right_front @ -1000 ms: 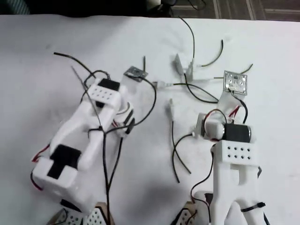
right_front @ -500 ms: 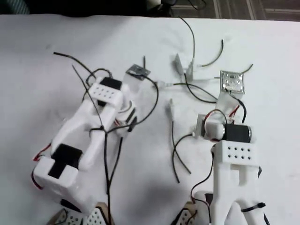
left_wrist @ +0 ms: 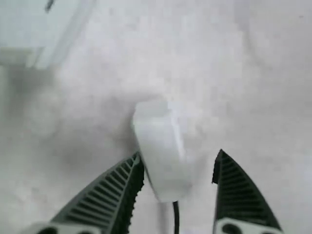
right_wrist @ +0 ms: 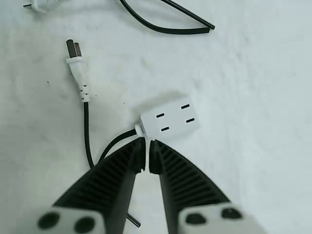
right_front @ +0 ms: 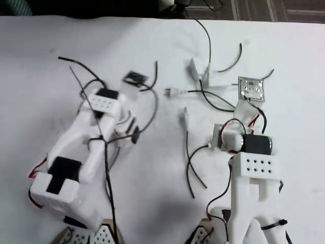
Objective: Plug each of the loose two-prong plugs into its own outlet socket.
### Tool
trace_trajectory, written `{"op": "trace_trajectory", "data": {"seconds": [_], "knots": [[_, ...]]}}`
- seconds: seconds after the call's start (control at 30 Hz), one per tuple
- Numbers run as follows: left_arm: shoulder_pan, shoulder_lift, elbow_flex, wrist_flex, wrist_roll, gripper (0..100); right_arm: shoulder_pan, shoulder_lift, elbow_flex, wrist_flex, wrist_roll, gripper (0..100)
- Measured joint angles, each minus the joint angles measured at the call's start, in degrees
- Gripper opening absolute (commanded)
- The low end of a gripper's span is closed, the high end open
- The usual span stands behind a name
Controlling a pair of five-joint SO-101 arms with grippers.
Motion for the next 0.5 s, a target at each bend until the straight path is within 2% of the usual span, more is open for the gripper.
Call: {"op": "trace_trajectory", "data": {"seconds": [0.2, 0.5], "knots": [[-6.42, 2.73, -0.79, 2.29, -4.31, 24, 0.0, 0.0, 0.0, 0.0, 0.0, 1.9], [-7.38, 3.08, -9.23, 10.9, -4.66, 24, -0.09, 0.0, 0.18, 0.0, 0.0, 1.9]]}}
